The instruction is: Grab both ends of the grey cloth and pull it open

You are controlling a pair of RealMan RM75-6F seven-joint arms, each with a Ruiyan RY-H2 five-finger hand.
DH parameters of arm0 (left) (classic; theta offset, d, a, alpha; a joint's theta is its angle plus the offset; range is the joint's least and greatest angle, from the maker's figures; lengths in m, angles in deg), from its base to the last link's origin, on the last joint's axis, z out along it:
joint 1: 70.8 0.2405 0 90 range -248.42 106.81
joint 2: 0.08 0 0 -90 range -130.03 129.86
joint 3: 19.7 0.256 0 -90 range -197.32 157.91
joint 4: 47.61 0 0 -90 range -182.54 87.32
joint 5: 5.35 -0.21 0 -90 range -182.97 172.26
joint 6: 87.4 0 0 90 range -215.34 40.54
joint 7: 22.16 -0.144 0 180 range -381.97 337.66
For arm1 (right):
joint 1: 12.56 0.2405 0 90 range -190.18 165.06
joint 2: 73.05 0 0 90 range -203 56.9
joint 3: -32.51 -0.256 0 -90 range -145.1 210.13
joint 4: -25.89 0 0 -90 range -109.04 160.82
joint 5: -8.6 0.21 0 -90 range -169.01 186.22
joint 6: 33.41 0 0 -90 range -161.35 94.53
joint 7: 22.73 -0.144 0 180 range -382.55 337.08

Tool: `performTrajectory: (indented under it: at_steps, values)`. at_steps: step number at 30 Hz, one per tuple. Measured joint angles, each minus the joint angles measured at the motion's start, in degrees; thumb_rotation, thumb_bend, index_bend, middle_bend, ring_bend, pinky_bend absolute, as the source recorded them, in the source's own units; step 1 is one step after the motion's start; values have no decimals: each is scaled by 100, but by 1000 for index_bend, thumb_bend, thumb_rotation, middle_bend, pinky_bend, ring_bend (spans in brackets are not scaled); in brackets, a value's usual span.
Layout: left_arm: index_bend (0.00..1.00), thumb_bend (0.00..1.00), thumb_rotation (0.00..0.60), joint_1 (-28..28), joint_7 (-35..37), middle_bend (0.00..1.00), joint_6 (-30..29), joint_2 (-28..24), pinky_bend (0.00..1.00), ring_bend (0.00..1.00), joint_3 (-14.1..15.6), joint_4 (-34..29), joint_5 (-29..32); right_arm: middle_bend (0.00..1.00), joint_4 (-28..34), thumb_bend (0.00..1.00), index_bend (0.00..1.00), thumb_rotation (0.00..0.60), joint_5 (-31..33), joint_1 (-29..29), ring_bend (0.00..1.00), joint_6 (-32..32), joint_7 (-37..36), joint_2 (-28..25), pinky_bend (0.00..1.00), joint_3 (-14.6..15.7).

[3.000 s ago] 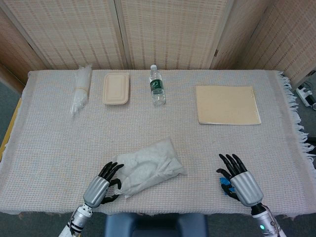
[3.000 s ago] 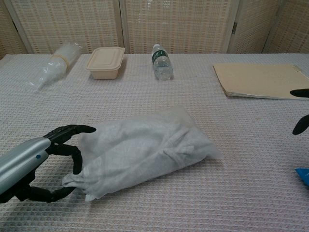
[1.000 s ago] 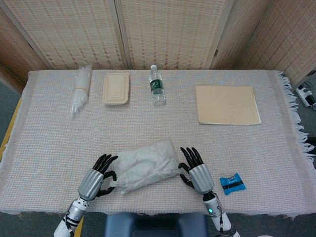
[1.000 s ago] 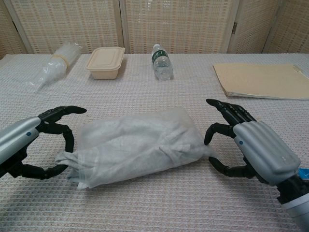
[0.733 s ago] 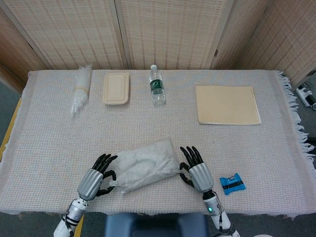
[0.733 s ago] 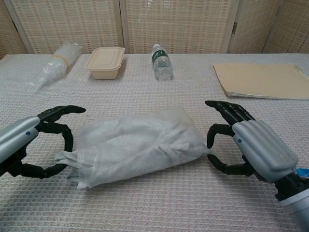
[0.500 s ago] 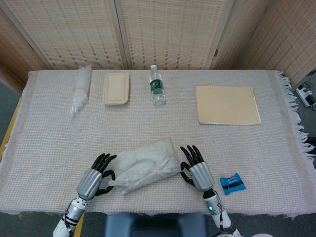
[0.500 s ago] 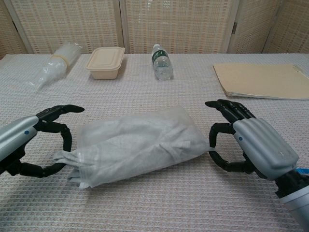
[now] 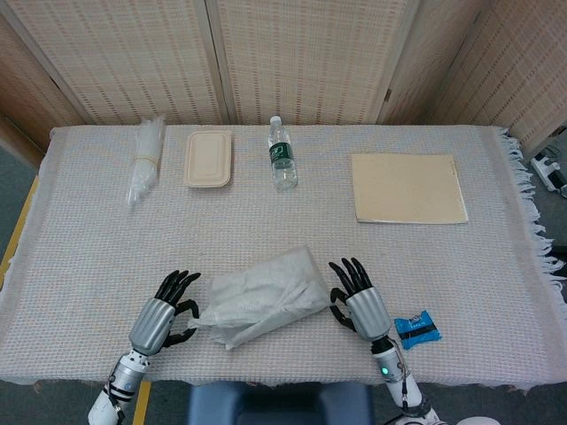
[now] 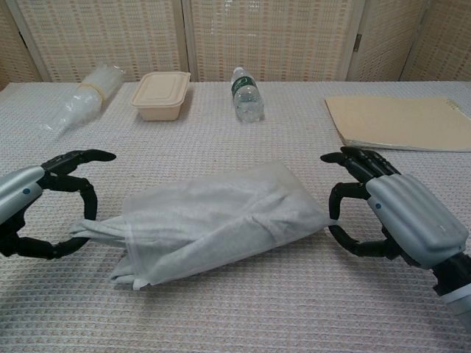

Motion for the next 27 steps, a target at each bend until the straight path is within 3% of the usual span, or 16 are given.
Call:
performTrajectory:
  at_steps: [10,20,27]
  values:
    - [711,588,600,70,48,138,-171,-340,1,0,-174,208,176,112,526,613,663,600,229,8,0,25,258,-718,0,-225]
    - [708,590,600,235,167,138,-297,-860,1,0,-380,453,532,113,593,614,663,600,536,-111,0,60,339,-1363,0,-475]
    - [706,590,600,322,280,136,-235,-938,1,0,-422,660,693,113,573,613,663,600,852,-302,0,46,150,-1748,0,-655]
